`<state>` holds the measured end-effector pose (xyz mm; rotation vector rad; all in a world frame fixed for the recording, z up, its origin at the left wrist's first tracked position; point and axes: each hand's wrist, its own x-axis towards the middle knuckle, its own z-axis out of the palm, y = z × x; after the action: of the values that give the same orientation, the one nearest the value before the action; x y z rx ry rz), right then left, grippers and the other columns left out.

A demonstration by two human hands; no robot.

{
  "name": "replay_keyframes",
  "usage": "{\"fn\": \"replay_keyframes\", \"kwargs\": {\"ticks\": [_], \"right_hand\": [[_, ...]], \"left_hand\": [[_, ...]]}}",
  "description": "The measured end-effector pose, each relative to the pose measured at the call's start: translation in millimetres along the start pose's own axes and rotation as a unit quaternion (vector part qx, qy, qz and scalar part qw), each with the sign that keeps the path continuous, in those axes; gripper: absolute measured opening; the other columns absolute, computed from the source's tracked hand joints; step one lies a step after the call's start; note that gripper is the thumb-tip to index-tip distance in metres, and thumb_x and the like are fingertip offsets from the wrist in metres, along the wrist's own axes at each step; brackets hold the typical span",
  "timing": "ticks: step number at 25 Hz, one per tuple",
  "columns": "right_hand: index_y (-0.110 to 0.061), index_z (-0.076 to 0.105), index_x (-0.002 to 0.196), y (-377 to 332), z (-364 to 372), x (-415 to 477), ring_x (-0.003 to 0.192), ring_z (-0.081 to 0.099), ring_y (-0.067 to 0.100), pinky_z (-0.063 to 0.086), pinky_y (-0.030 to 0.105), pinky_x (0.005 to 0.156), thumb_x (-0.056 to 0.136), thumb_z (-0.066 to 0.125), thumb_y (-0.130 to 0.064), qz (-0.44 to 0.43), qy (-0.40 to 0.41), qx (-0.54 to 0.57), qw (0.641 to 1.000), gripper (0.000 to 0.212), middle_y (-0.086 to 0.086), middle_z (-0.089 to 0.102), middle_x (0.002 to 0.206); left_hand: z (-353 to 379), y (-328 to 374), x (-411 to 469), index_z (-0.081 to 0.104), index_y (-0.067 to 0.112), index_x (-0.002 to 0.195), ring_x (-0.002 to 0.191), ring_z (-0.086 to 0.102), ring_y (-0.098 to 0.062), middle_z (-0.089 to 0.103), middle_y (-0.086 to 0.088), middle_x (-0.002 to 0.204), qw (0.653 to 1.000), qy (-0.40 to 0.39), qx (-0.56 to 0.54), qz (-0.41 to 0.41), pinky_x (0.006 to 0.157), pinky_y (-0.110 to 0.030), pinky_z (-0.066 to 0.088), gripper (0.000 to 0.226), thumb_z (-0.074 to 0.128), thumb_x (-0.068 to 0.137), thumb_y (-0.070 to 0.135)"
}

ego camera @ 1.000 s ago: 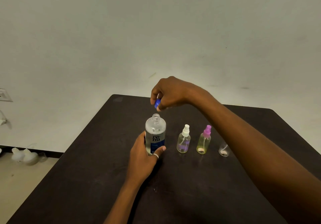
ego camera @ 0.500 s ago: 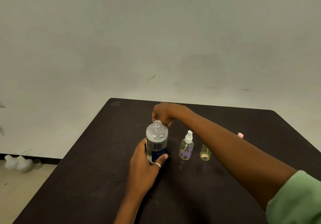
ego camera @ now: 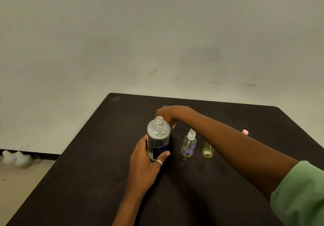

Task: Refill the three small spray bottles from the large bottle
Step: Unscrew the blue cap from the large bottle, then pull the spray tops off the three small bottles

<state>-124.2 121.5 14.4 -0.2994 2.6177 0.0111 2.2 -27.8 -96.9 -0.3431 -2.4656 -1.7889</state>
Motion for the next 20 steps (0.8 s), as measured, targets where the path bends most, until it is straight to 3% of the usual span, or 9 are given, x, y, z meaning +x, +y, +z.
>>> {"fn": "replay_keyframes", "kwargs": {"ticks": [4,9,12,15,17,20], "right_hand": [[-0.014,0.071,0.103,17.9,-21.4,-44.5,0.064,0.065,0.014,0.058,0.028,0.072,0.084,0.071,-0.015,-0.009,0.066,0.043,0.997,0.019,0.007,0.073,0.083],[-0.023,0.072,0.103,34.6,-21.5,-121.6,0.081,0.070,0.013,0.053,0.026,0.079,0.088,0.068,-0.033,-0.028,0.125,0.081,0.988,0.018,-0.003,0.074,0.088],[-0.022,0.069,0.109,37.0,-5.9,-144.9,0.077,0.058,0.003,0.043,0.022,0.073,0.088,0.067,-0.039,-0.012,0.126,0.040,0.991,0.027,-0.018,0.062,0.082],[-0.018,0.065,0.117,37.9,11.0,-151.6,0.084,0.056,0.008,0.041,0.023,0.076,0.088,0.066,-0.041,-0.001,0.147,0.022,0.989,0.037,-0.014,0.058,0.088],[-0.016,0.065,0.118,35.9,19.7,-151.2,0.087,0.057,0.011,0.042,0.025,0.076,0.089,0.065,-0.043,0.001,0.165,0.018,0.986,0.039,-0.010,0.059,0.091],[-0.015,0.065,0.112,34.3,28.2,-150.3,0.085,0.058,0.014,0.042,0.026,0.072,0.090,0.063,-0.044,0.013,0.189,0.009,0.982,0.037,-0.004,0.063,0.092]], "left_hand": [[-0.1,1.7,-1.0,0.039,0.035,0.144,0.117,0.050,0.002,0.051,0.019,0.136,1.000,-0.003,0.009,-0.003,0.081,-0.008,0.040,0.082,0.084,0.076,0.037],[-0.5,8.8,-5.8,0.038,0.029,0.145,0.113,0.047,0.003,0.052,0.010,0.141,1.000,-0.002,0.028,-0.008,0.080,-0.008,0.038,0.081,0.082,0.077,0.036],[0.0,9.6,-5.9,0.030,0.027,0.150,0.128,0.045,-0.005,0.042,0.005,0.151,0.999,0.003,0.044,-0.010,0.099,-0.022,0.044,0.097,0.085,0.072,0.044],[4.4,15.5,-14.5,0.014,0.023,0.156,0.148,0.026,-0.021,0.020,-0.001,0.162,0.996,0.027,0.065,-0.045,0.116,-0.042,0.035,0.119,0.086,0.066,0.053],[8.3,25.0,-30.4,0.018,0.019,0.155,0.148,0.021,-0.021,0.020,-0.003,0.161,0.992,0.098,0.080,-0.020,0.113,-0.037,0.033,0.109,0.083,0.072,0.049],[19.9,41.6,-52.3,0.037,0.011,0.145,0.138,0.036,-0.019,0.039,-0.007,0.148,0.968,0.197,0.098,0.119,0.102,-0.017,0.034,0.079,0.078,0.082,0.036]]}}
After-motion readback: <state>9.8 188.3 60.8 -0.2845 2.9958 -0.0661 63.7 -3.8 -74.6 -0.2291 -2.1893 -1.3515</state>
